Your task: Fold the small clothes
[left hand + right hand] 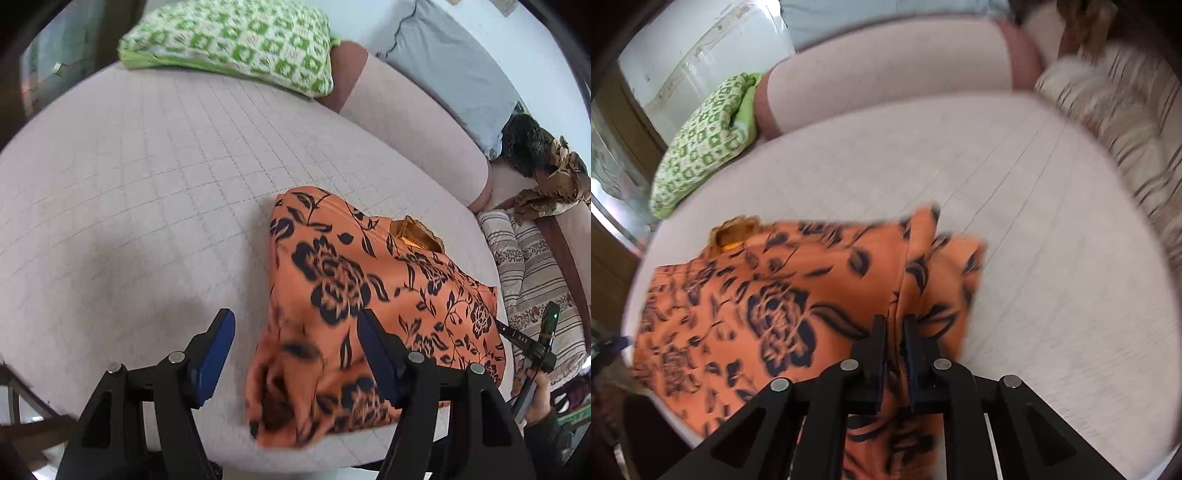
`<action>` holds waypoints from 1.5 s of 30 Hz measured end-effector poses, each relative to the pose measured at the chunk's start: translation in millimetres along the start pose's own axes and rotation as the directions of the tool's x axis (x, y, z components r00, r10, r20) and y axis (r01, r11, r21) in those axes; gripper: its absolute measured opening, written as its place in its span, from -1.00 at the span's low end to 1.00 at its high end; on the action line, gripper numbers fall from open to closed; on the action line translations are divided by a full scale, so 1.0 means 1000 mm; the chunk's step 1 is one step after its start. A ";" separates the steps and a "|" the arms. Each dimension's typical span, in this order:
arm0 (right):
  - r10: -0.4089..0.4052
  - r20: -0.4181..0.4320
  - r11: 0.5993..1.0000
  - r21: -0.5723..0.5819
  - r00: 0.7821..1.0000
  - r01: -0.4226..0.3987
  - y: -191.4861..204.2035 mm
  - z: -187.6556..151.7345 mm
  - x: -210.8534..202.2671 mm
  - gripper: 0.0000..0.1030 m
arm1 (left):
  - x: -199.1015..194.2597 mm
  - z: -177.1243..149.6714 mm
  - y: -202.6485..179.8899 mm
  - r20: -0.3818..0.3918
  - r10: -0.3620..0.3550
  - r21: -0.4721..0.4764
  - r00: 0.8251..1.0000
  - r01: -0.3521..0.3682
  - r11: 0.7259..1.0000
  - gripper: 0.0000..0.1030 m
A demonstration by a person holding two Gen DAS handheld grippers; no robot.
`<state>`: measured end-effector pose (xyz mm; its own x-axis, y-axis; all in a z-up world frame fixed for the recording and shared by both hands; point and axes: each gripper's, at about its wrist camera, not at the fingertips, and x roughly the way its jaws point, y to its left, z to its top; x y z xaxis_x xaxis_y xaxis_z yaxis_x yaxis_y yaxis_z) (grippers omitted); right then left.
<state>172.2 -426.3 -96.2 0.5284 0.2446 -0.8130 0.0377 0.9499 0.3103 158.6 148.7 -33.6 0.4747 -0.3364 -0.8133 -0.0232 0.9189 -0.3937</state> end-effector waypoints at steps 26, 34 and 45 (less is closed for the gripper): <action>-0.067 0.205 0.997 -0.018 0.976 0.072 0.013 0.028 -0.056 -0.89 | 0.053 0.042 -0.075 0.139 0.118 0.181 0.983 -0.142 0.973 -0.71; -0.098 0.078 0.993 0.071 0.992 0.093 -0.024 0.019 0.001 -0.81 | 0.075 0.055 -0.042 0.124 0.237 0.108 0.964 -0.250 0.962 -0.20; 0.247 0.020 0.969 -0.031 0.969 -0.247 0.036 -0.018 -0.067 -0.79 | 0.045 -0.017 -0.099 0.101 0.148 0.353 0.984 -0.175 0.919 -0.02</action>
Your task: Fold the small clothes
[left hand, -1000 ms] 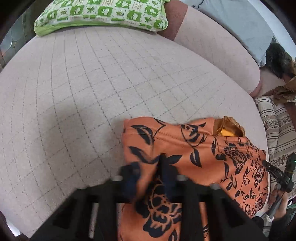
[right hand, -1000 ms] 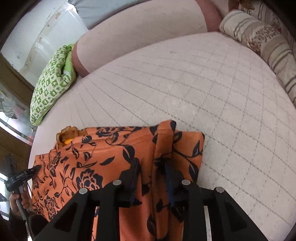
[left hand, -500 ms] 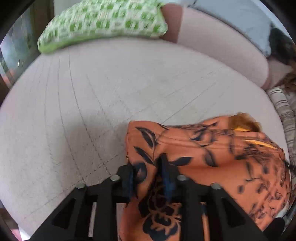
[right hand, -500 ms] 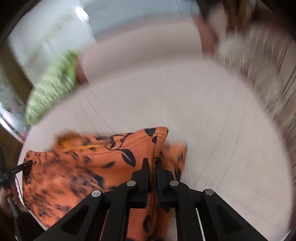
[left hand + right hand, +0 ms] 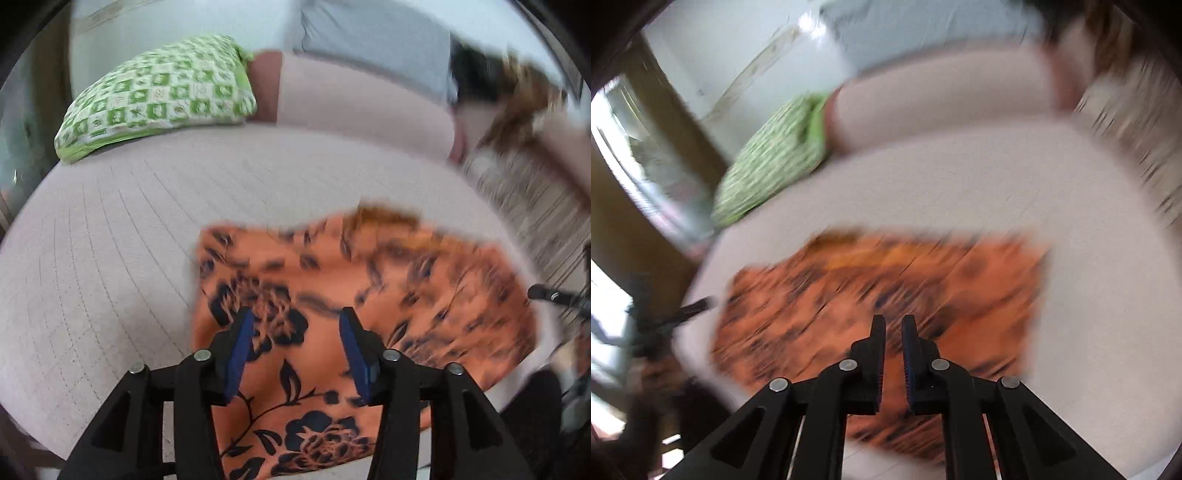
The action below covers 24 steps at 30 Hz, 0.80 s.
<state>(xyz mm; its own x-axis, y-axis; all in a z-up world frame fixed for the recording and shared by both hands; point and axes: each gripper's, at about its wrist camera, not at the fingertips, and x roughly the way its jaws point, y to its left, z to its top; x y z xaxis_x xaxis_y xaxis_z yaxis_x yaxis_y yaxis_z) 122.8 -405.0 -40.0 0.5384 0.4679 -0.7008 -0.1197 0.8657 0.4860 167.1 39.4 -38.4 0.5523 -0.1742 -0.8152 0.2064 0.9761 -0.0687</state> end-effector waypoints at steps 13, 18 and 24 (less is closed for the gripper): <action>-0.014 0.004 0.992 0.129 1.000 0.014 -0.017 0.000 0.006 -0.71 | 0.002 0.006 -0.012 0.007 0.025 0.011 1.000 -0.025 1.000 0.46; -0.079 -0.126 0.952 0.285 0.989 0.113 -0.079 0.017 0.064 -0.40 | 0.047 -0.016 -0.007 -0.109 0.096 0.004 0.989 -0.096 0.995 0.54; -0.117 0.003 0.940 0.324 0.993 0.110 -0.076 0.019 0.034 -0.41 | 0.009 -0.003 -0.016 0.014 0.047 0.023 0.999 -0.047 0.999 0.57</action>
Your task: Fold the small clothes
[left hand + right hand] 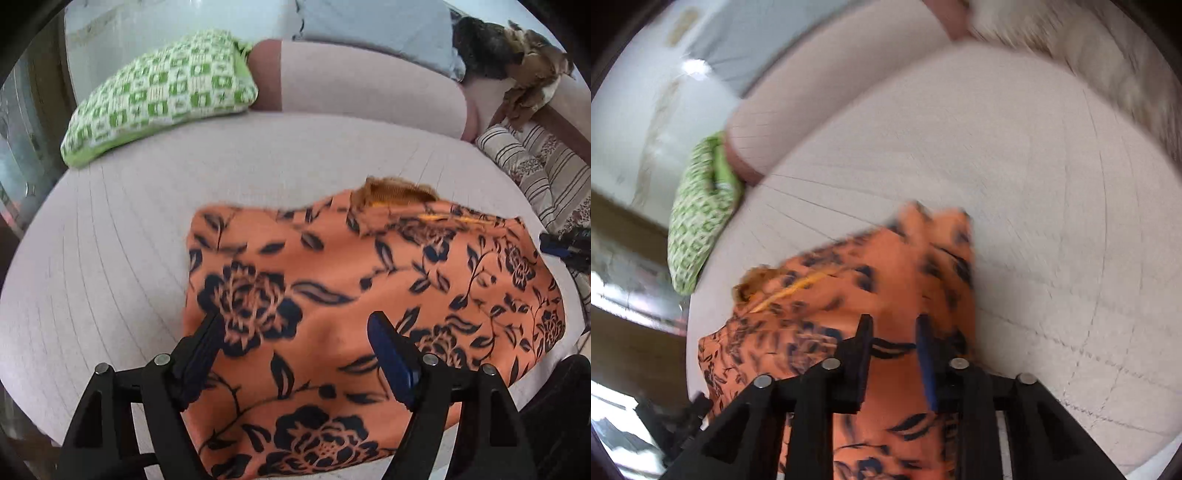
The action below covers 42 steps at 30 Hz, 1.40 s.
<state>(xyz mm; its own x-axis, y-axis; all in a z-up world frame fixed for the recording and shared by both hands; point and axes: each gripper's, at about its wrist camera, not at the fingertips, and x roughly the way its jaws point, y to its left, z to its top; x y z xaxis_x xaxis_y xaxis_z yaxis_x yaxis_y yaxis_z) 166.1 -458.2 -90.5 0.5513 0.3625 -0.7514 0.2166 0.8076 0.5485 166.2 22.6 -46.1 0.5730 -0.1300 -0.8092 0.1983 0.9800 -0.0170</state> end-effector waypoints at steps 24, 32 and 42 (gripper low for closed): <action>0.149 -0.234 0.988 0.001 0.961 -0.153 0.086 -0.010 0.112 0.04 | -0.036 -0.044 0.102 -0.012 -0.078 -0.390 0.997 0.067 0.918 0.69; -0.013 -0.137 0.997 -0.071 0.990 0.003 0.069 -0.016 0.099 0.06 | -0.010 -0.061 0.072 -0.162 -0.059 -0.223 0.985 0.022 0.975 0.69; -0.107 -0.056 0.992 -0.066 0.993 0.104 -0.023 -0.035 -0.025 0.45 | -0.041 -0.027 0.004 0.007 -0.108 -0.090 0.994 0.109 0.990 0.68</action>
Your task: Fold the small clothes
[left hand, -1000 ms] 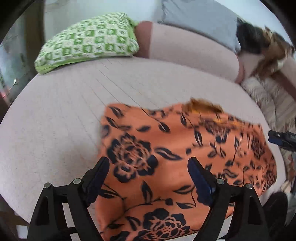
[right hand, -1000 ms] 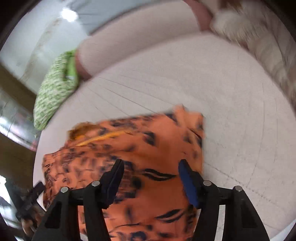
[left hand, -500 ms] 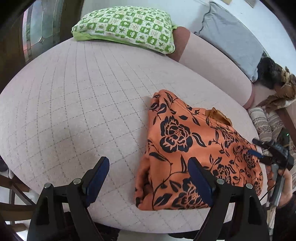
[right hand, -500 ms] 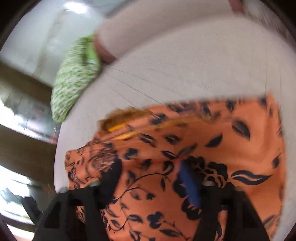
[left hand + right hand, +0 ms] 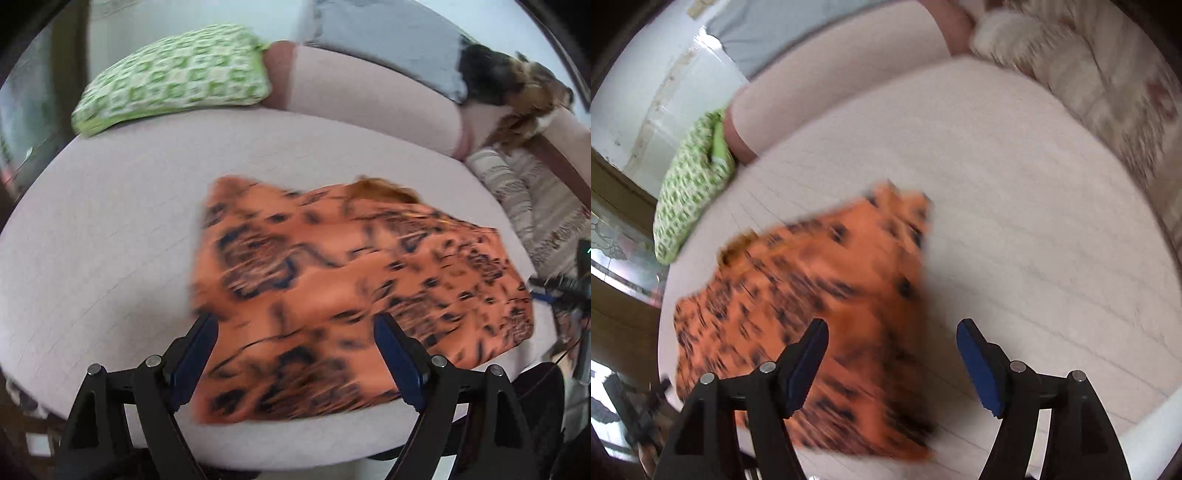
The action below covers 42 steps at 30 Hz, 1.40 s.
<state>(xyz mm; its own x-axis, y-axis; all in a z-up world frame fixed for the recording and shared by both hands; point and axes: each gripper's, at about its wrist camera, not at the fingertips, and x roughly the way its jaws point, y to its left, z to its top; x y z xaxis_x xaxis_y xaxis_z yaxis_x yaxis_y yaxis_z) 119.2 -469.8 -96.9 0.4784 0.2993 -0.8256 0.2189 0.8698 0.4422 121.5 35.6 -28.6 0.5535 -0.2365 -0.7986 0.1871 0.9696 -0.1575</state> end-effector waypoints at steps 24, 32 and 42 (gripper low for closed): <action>0.106 0.060 0.992 -0.070 0.992 -0.102 0.000 -0.019 -0.017 0.70 | 0.063 0.014 -0.073 -0.070 0.024 0.132 0.997 -0.015 0.991 0.70; 0.048 0.085 0.996 -0.082 0.995 -0.041 0.015 0.078 0.045 0.20 | 0.075 0.001 -0.073 -0.074 0.051 0.171 0.996 -0.038 0.985 0.72; -0.156 0.195 0.952 -0.231 0.968 0.200 0.043 0.083 0.046 -0.87 | 0.057 0.014 -0.083 -0.006 -0.026 0.152 1.000 0.027 0.988 0.73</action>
<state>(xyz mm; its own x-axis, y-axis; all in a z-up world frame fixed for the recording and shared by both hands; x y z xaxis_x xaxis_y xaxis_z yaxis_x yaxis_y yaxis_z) 221.6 -450.7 -86.8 0.5949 0.0775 -0.8001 0.1073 0.9788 0.1746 149.2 -59.1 -52.8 0.5435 -0.2618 -0.7975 0.3229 0.9422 -0.0892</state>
